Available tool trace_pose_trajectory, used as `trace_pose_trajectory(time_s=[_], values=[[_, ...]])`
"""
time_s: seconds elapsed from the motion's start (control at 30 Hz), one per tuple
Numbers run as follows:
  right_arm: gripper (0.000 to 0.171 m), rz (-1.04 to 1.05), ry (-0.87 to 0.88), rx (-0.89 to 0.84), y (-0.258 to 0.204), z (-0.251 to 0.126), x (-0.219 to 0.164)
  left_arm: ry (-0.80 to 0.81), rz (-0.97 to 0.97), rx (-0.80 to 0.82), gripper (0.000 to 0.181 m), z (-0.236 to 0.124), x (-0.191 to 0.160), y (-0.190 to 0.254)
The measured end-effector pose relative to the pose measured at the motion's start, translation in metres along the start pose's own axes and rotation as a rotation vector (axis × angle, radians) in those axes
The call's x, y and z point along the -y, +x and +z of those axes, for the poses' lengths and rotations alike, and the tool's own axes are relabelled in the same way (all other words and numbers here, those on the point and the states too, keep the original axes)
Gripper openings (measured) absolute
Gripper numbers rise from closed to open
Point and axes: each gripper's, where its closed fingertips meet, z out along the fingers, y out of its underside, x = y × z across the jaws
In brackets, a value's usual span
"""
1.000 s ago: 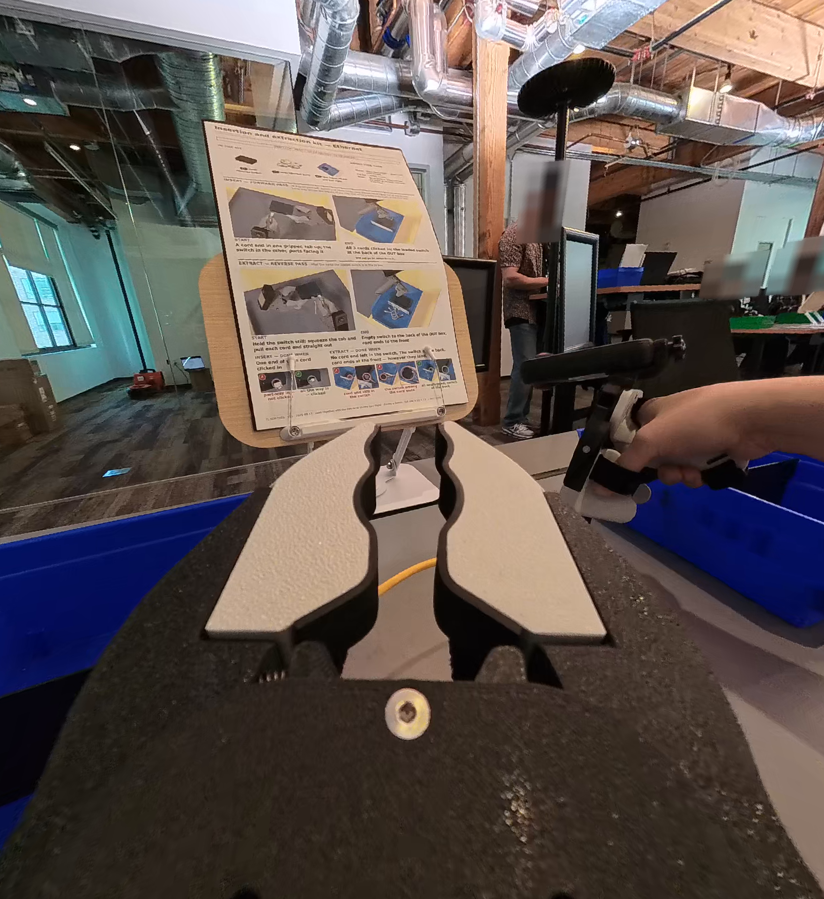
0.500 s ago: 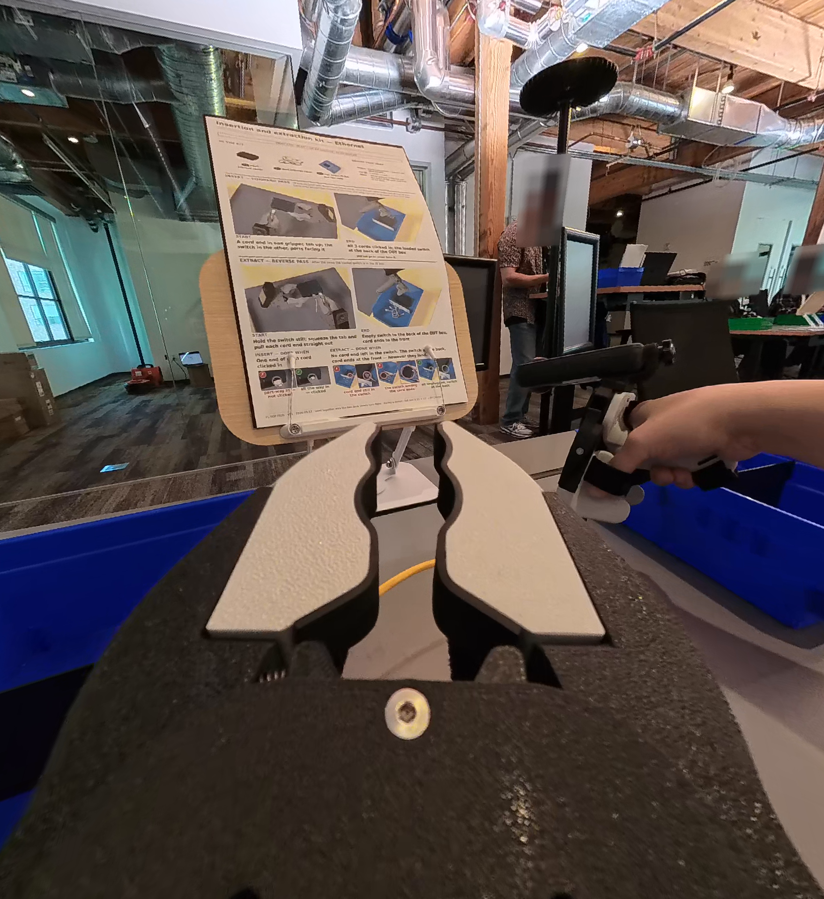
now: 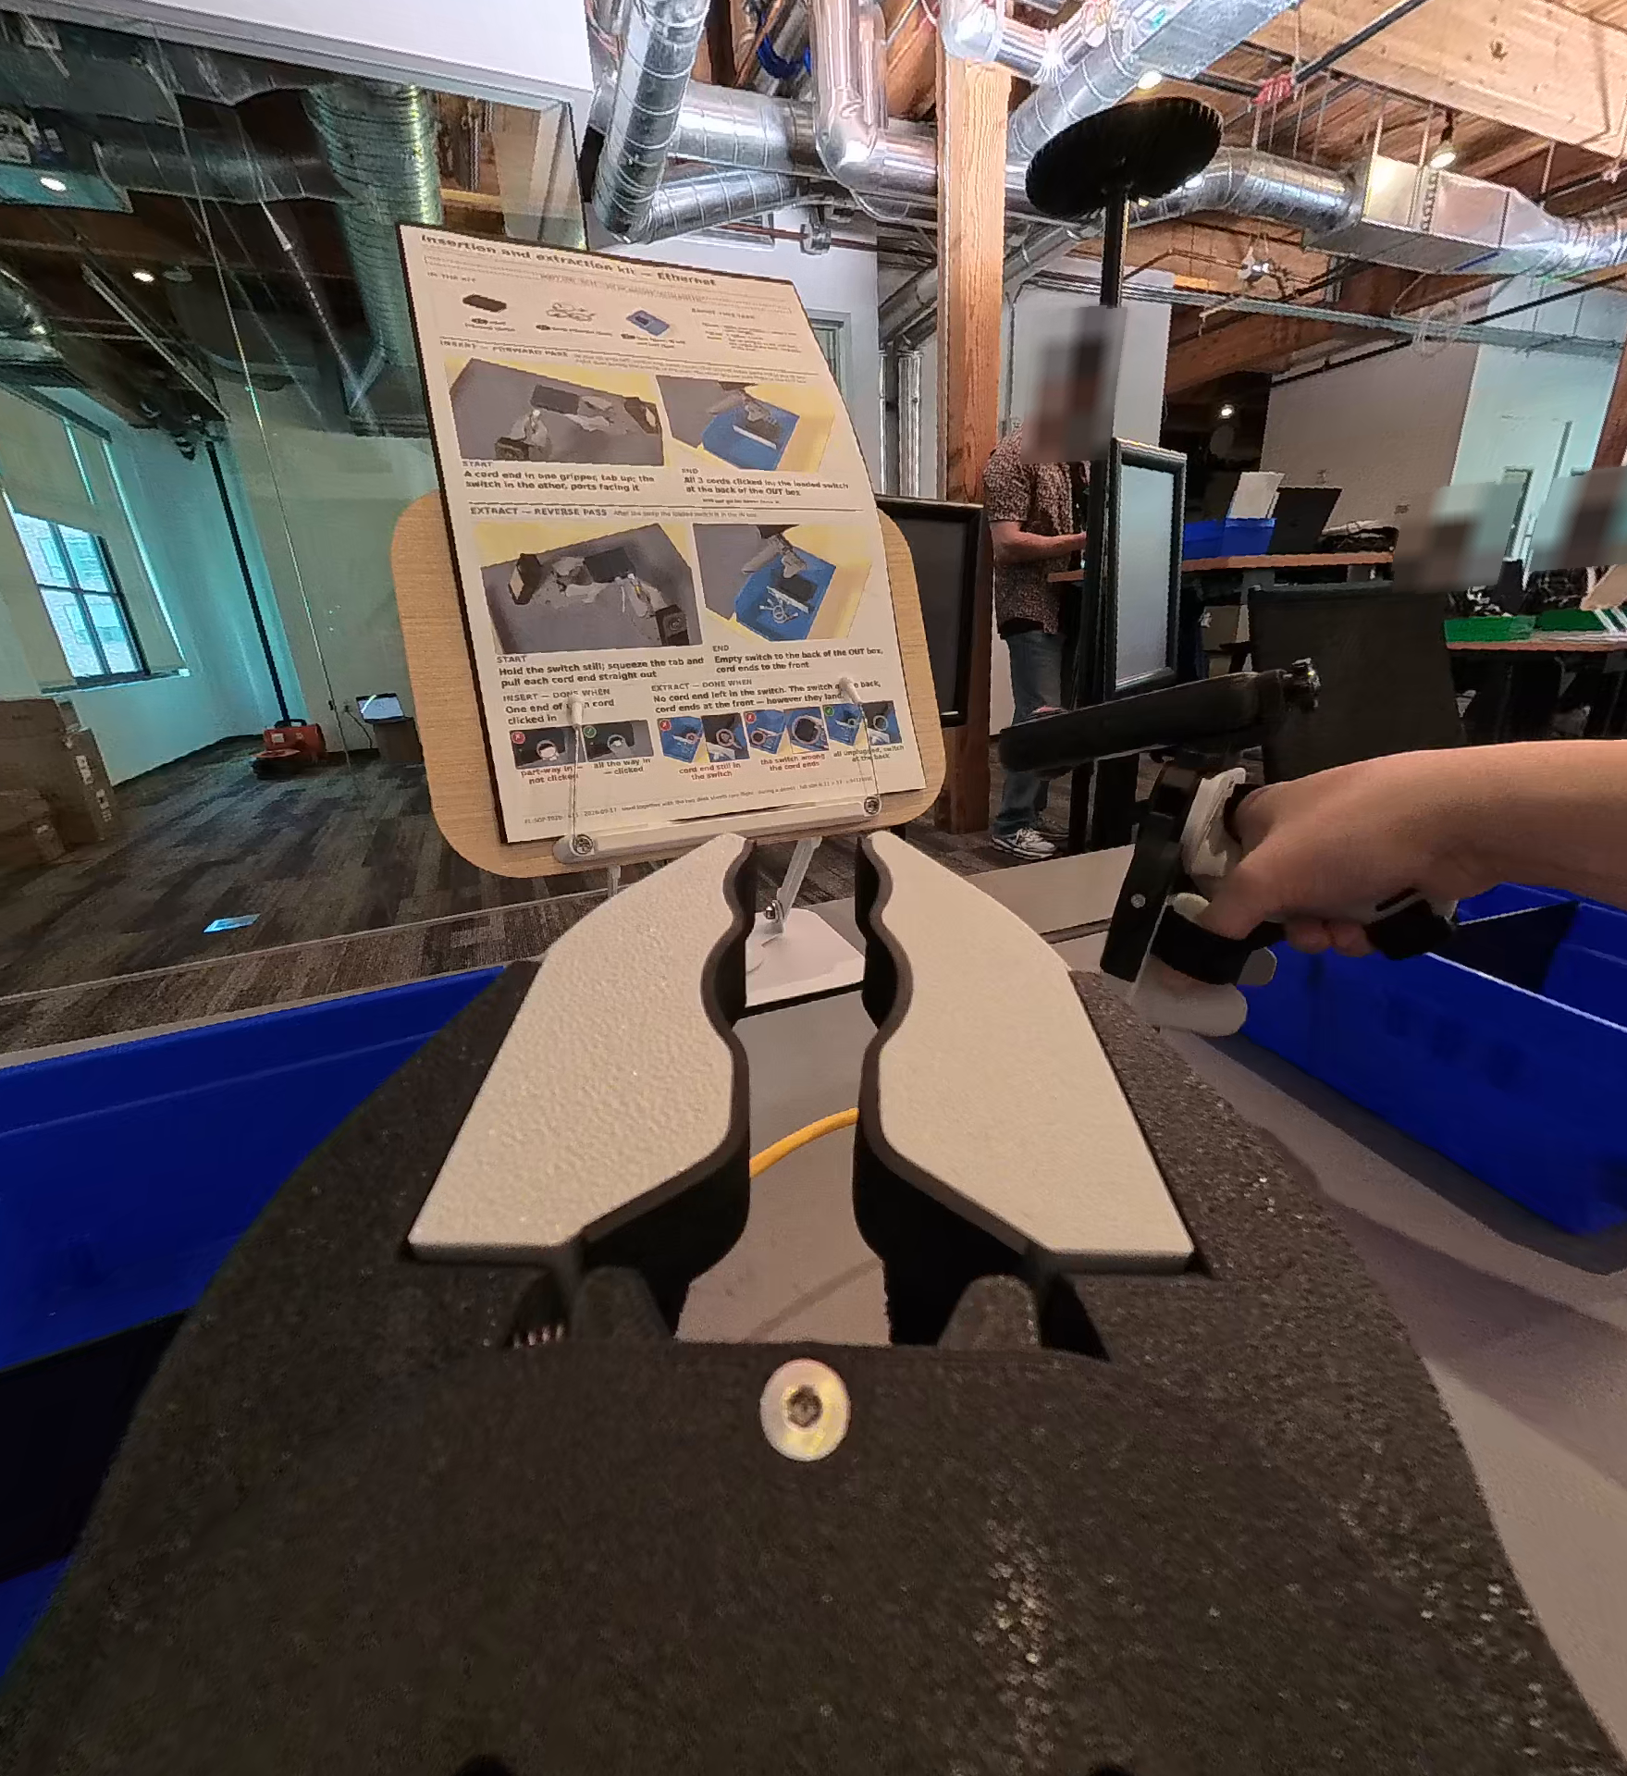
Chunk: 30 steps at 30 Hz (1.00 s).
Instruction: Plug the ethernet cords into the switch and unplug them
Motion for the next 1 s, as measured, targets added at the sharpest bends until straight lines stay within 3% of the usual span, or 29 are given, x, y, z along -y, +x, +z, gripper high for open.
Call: trace_pose_trajectory(time_s=[0.3, 0.63, 1.0], values=[[0.063, -0.041, -0.007, -0.03, 0.001, 0.001, 0.002, -0.002, -0.023, 0.006, 0.019, 0.0, 0.0, -0.005], [0.063, 0.006, 0.056, 0.095, 0.002, -0.011, 0.009, 0.017, -0.037, 0.007, 0.019, -0.002, 0.004, -0.007], [0.063, 0.195, 0.246, 0.318, 0.029, -0.089, 0.029, 0.034, -0.04, 0.005, 0.019, -0.004, 0.007, -0.009]])
